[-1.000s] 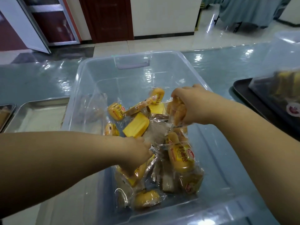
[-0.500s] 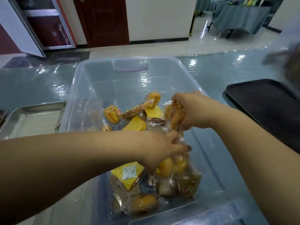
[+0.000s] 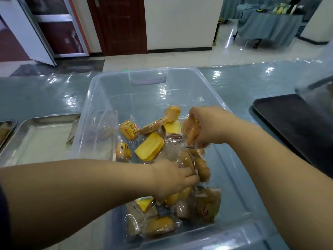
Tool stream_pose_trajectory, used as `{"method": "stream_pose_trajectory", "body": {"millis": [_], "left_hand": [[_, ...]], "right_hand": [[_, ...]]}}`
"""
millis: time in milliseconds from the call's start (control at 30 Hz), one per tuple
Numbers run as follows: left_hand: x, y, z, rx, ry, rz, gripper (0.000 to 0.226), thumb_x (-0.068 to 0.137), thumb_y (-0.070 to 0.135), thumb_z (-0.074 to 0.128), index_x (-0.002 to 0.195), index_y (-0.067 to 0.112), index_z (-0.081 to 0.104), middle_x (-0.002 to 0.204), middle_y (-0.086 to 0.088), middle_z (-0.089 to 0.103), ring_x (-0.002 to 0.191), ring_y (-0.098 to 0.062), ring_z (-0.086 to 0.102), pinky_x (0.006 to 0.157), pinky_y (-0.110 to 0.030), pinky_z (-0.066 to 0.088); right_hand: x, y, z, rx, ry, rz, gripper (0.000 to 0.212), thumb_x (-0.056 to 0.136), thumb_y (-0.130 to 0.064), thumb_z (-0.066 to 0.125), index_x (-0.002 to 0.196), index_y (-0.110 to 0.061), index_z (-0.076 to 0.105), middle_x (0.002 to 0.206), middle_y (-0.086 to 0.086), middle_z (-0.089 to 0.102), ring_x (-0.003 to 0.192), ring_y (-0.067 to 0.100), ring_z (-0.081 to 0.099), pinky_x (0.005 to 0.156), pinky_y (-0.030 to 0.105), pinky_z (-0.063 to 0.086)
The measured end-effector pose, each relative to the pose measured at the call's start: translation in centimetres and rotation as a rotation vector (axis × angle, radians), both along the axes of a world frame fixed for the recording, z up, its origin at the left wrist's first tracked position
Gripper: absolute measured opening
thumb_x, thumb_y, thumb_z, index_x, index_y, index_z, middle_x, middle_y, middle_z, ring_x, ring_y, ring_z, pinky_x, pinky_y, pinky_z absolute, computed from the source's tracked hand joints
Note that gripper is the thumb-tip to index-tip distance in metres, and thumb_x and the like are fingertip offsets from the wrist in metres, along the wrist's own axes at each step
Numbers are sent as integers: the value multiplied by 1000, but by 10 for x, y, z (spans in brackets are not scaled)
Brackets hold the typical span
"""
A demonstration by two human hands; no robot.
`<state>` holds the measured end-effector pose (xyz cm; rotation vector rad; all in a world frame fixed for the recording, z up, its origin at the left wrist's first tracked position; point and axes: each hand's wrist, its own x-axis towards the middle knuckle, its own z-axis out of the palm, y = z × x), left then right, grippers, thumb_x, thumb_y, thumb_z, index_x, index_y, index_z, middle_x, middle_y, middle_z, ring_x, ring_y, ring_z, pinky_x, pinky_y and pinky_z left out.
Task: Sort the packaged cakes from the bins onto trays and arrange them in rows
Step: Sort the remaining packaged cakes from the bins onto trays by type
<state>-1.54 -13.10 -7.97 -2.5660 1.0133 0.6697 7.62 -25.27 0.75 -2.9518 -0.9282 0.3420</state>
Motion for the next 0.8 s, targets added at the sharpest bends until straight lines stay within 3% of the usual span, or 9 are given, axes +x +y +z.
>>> {"method": "stream_pose_trajectory", "body": {"millis": [167, 300, 400, 533, 667, 733, 800], "left_hand": [[-3, 8, 14, 63, -16, 53, 83, 75, 19, 75, 140, 20, 24, 138, -8, 26, 91, -28, 53, 56, -36, 48], [-12, 24, 36, 99, 2, 161, 95, 68, 25, 82, 140, 23, 21, 128, -4, 40, 87, -26, 55, 63, -40, 54], [-20, 43, 60, 27, -78, 314, 92, 65, 34, 83, 134, 26, 23, 120, 1, 48, 91, -21, 54, 69, -37, 53], [-35, 75, 91, -118, -278, 475, 88, 65, 47, 77, 131, 38, 21, 124, 11, 46, 109, -16, 51, 85, -37, 49], [-54, 95, 112, -238, -503, 655, 79, 61, 58, 72, 126, 44, 28, 114, 18, 47, 100, -15, 40, 85, -36, 39], [-65, 103, 118, -332, -596, 739, 78, 60, 63, 70, 124, 45, 30, 99, 19, 39, 94, -13, 29, 84, -34, 34], [-77, 112, 123, -465, -629, 834, 82, 55, 66, 73, 122, 48, 29, 99, 14, 33, 97, -13, 24, 85, -34, 32]], "right_hand": [[-2, 1, 2, 6, 5, -6, 65, 64, -25, 83, 119, -20, 47, 107, 2, 58, 95, 23, 52, 72, 33, 49], [-2, 3, 3, 25, 18, -17, 65, 65, -28, 83, 119, -21, 48, 108, 2, 58, 95, 22, 53, 78, 37, 53], [-3, 5, 4, 60, 10, -24, 60, 65, -30, 81, 115, -20, 49, 105, 1, 59, 92, 21, 53, 76, 37, 53], [-7, 12, 13, 172, -35, -56, 57, 64, -35, 80, 110, -19, 50, 98, 1, 58, 88, 22, 53, 73, 36, 51], [-19, 21, 27, 389, -39, -57, 58, 68, -33, 79, 116, -21, 49, 99, -1, 56, 86, 19, 54, 71, 34, 49], [-29, 26, 35, 498, -24, -43, 59, 65, -34, 82, 113, -23, 50, 98, -2, 57, 85, 17, 56, 75, 38, 51], [-41, 32, 43, 560, -35, -38, 64, 62, -37, 84, 115, -25, 50, 99, -2, 57, 86, 17, 56, 77, 40, 52]]}}
